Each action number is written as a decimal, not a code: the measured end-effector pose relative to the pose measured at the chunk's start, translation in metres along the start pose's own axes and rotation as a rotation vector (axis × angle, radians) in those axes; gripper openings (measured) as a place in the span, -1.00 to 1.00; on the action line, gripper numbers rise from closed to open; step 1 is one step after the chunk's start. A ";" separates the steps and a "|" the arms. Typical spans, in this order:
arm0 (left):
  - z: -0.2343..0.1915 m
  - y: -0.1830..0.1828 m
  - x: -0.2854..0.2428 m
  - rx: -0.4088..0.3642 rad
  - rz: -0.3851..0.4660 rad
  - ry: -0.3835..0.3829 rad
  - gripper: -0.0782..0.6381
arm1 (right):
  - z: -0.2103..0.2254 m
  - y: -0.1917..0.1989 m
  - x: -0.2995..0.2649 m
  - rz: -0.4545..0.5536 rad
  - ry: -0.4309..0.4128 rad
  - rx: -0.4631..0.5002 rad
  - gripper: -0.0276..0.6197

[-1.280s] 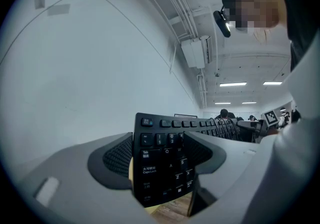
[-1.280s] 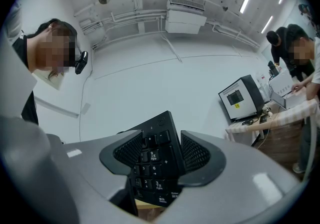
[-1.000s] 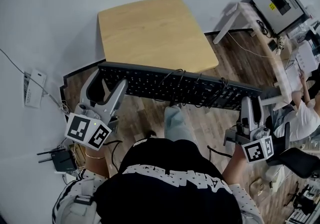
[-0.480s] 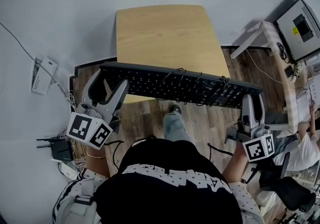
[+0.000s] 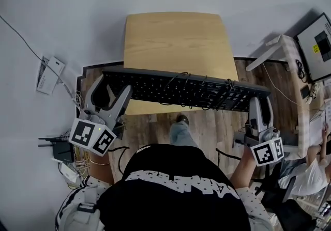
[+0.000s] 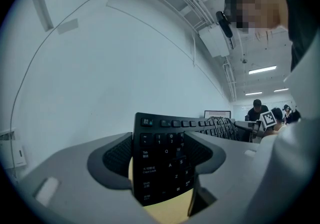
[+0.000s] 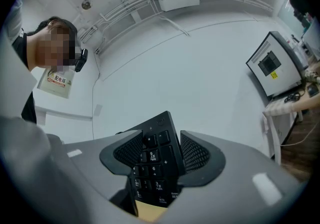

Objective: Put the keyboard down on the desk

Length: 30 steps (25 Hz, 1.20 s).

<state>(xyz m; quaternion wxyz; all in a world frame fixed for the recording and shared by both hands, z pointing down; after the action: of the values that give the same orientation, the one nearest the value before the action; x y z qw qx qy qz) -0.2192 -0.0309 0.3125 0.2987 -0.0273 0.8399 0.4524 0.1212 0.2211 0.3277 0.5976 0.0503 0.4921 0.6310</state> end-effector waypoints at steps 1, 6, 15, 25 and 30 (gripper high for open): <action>-0.001 0.001 -0.002 0.001 0.001 0.016 0.05 | -0.001 0.000 0.004 0.007 0.014 0.004 -0.15; -0.005 0.002 -0.004 0.001 0.005 0.039 0.05 | -0.003 0.001 0.009 0.023 0.030 0.012 -0.15; -0.007 0.003 -0.009 -0.011 0.029 0.070 0.05 | -0.005 0.001 0.016 0.062 0.043 0.027 -0.16; -0.006 -0.010 -0.005 -0.011 0.069 0.093 0.05 | -0.021 -0.017 0.024 0.098 0.045 0.059 -0.16; -0.004 -0.005 -0.001 -0.006 0.068 0.061 0.06 | -0.015 -0.014 0.017 0.073 0.017 0.050 -0.16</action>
<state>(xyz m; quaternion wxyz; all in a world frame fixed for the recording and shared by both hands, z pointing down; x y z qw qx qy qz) -0.2183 -0.0371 0.3111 0.2574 -0.0134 0.8476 0.4639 0.1166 0.2235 0.3015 0.5685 0.0780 0.5106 0.6404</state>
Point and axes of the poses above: the fingertips, and each gripper's own axes: x backward along the fingers, z to its right, y out of its underside, the point moved 4 cm from there along x, backward along the fingers, and after that the axes turned 12 degrees about y, right-handed, at the moved point
